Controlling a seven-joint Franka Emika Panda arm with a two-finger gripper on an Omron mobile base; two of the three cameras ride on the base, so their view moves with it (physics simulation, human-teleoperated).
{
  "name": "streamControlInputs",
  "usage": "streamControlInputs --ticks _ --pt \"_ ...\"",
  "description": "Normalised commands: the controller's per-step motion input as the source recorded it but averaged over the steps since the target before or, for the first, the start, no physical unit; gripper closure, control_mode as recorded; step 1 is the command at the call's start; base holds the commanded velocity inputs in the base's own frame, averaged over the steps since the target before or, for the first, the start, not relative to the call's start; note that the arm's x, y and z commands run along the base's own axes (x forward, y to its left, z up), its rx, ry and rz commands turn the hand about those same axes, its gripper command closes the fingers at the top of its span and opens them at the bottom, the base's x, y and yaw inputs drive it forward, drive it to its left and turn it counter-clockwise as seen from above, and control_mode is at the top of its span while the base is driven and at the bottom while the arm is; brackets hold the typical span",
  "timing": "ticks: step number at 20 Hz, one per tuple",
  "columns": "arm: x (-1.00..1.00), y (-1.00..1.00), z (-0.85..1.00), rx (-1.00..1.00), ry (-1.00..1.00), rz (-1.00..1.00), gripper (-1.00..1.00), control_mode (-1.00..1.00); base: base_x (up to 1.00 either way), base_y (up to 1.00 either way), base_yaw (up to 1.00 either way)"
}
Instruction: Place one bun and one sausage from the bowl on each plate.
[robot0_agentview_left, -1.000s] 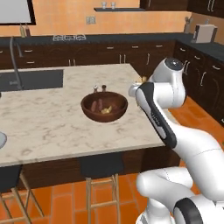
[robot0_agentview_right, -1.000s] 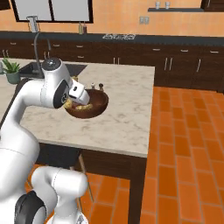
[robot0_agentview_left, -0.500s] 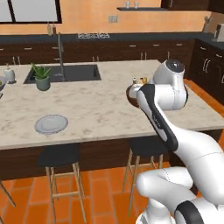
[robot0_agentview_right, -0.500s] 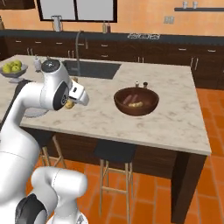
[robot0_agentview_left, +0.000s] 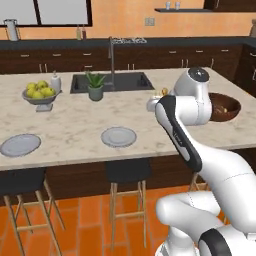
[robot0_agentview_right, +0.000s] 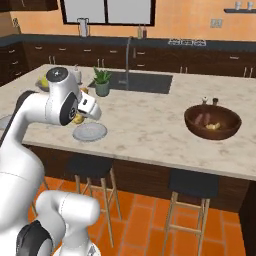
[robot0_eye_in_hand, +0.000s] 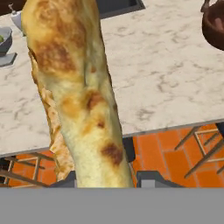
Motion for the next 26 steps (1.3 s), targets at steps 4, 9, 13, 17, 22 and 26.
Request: streamControlInputs --ticks 4,9,13,17,22,26 --pt "0.00 0.00 0.00 0.00 0.00 0.00 1.00 1.00 0.00 1.00 0.00" --pt "0.00 0.00 0.00 0.00 0.00 0.00 1.00 1.00 0.11 1.00 0.00" --pt "0.00 0.00 0.00 0.00 0.00 0.00 1.00 1.00 0.44 1.00 0.00" --pt "0.00 0.00 0.00 0.00 0.00 0.00 1.00 1.00 0.86 1.00 -0.04" --pt "0.00 0.00 -0.02 0.00 0.02 0.00 1.00 -1.00 0.62 0.67 -0.09" --pt "0.09 0.00 -0.52 0.01 0.18 -0.04 1.00 -1.00 0.00 0.00 0.00"
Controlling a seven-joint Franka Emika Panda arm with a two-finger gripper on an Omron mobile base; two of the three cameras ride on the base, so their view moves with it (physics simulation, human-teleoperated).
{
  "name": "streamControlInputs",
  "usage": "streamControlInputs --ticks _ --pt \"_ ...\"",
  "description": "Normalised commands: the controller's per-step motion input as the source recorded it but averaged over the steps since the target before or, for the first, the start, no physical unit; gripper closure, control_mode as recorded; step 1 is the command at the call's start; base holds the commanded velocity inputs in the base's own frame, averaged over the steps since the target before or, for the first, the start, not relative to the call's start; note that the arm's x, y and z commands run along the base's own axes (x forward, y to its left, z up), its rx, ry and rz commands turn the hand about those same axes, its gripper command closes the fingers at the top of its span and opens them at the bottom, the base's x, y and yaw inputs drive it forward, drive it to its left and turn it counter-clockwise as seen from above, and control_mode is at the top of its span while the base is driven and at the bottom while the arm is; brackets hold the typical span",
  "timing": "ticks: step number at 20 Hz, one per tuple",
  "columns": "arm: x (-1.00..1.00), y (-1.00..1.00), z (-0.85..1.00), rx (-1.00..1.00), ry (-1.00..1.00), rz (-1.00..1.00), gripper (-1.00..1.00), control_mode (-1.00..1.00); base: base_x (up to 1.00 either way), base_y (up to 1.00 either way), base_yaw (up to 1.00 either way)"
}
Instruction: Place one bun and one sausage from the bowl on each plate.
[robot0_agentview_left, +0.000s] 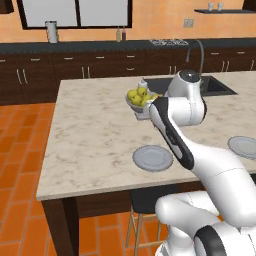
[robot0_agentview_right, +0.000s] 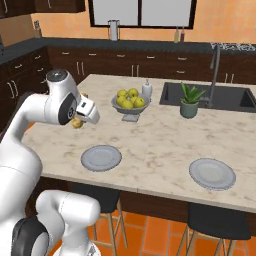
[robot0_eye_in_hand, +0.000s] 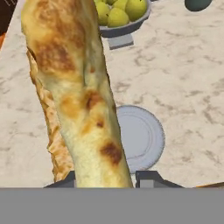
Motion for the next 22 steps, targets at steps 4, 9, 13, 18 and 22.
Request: streamControlInputs --ticks 4,9,13,18,22 --pt "0.15 -0.17 -0.99 0.11 0.22 -0.10 1.00 -1.00 0.00 0.00 0.00" --pt "0.11 -0.14 -1.00 -0.05 0.03 -0.05 1.00 -1.00 0.00 0.00 0.00" --pt "-0.01 -0.03 -0.94 -0.32 0.10 0.02 1.00 -1.00 0.00 0.00 0.00" --pt "0.20 0.00 -0.61 -0.09 0.07 0.04 1.00 -1.00 0.00 0.00 0.00" --pt "0.28 0.00 -0.15 0.06 0.13 0.01 1.00 -1.00 0.00 0.00 0.00"
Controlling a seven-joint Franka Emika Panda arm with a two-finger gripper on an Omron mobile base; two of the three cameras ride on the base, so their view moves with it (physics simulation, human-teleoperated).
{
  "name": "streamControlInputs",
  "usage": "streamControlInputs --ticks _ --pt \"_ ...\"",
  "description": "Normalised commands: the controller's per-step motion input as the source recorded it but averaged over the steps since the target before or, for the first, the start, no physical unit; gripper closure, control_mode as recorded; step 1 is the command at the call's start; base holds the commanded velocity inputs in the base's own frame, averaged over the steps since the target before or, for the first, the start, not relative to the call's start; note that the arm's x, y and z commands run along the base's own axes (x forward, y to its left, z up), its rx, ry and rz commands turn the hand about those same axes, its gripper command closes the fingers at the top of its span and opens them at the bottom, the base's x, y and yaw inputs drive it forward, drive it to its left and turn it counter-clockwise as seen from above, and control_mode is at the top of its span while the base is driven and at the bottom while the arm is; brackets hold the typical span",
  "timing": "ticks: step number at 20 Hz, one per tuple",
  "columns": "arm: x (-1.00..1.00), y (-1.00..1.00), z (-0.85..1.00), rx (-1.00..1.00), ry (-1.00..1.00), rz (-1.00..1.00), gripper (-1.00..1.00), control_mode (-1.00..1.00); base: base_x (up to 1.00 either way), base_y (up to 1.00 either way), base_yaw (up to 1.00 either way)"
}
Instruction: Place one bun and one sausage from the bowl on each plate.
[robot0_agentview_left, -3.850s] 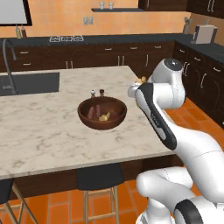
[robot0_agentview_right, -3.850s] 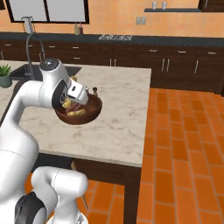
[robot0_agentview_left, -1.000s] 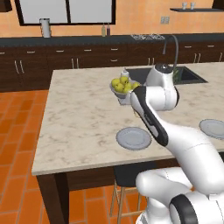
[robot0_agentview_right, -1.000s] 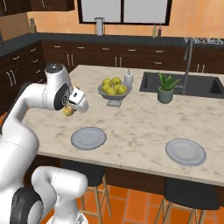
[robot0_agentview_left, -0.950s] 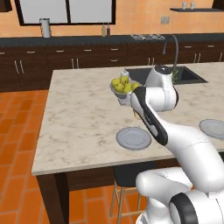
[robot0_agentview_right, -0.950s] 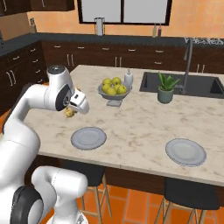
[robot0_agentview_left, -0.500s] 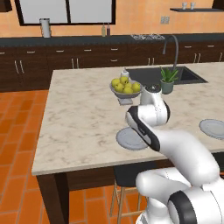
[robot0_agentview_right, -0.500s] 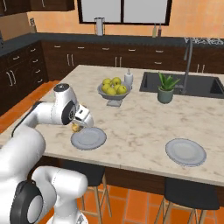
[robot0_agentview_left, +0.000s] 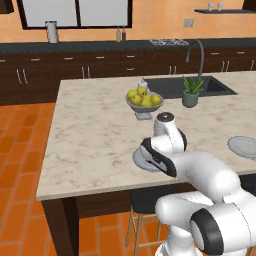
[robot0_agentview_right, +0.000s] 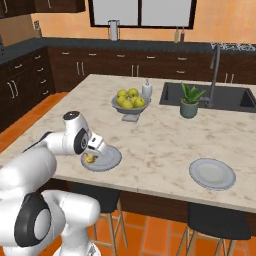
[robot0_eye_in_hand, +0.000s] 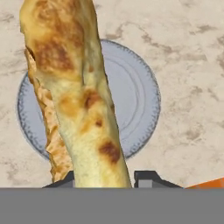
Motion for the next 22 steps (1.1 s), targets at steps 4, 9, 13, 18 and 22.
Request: streamControlInputs --ticks 4,9,13,18,22 --pt "0.38 0.00 -0.20 0.01 0.10 0.00 1.00 -1.00 0.00 0.00 0.00" --pt "0.35 0.00 -0.14 0.02 0.03 0.00 -1.00 -1.00 0.00 0.00 0.00" --pt "0.02 0.00 0.00 0.02 0.00 0.00 -1.00 -1.00 0.00 0.00 0.00" --pt "-0.13 -0.03 0.36 0.02 -0.04 0.01 -1.00 -1.00 0.00 0.00 0.00" --pt "-0.93 -0.37 0.99 0.03 -0.22 0.09 -1.00 -1.00 0.00 0.00 0.00"
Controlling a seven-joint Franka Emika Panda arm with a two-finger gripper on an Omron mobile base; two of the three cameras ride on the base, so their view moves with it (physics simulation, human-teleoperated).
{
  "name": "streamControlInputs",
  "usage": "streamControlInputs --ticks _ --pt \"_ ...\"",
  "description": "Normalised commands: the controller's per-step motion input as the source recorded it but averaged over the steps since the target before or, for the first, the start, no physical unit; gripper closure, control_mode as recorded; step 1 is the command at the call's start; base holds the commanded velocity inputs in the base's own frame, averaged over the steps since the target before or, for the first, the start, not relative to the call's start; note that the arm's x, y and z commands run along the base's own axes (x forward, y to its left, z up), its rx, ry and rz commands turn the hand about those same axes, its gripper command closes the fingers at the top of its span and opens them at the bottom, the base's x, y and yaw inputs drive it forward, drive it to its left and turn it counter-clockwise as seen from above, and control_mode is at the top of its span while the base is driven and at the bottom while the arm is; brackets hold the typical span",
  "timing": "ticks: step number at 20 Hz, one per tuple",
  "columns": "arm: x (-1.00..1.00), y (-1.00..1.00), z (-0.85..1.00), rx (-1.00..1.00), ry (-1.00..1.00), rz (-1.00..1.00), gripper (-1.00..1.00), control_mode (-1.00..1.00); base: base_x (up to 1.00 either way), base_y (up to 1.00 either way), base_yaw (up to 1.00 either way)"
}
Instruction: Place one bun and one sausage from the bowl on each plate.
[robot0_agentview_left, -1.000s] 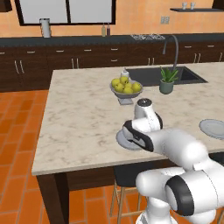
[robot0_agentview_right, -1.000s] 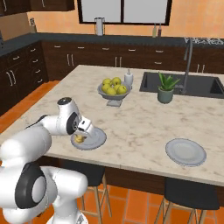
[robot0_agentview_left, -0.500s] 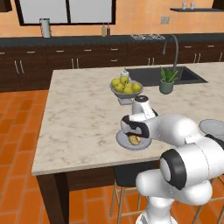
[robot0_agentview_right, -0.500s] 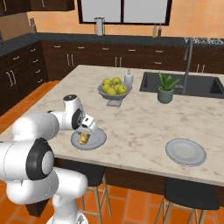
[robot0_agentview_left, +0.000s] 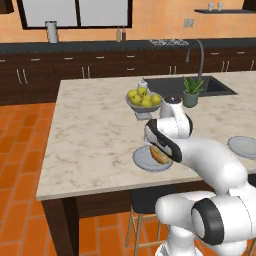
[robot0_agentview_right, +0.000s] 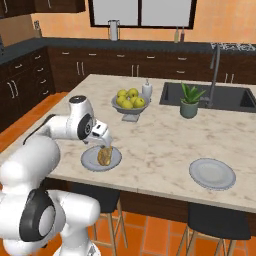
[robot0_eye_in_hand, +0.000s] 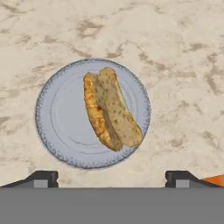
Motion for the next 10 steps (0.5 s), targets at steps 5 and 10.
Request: streamControlInputs --ticks 5,10 --pt "-1.00 -0.39 1.00 0.00 -0.41 0.28 -1.00 -1.00 0.00 0.00 0.00" --pt "-1.00 -0.01 0.98 0.00 -0.40 0.39 -1.00 -1.00 0.00 0.00 0.00"
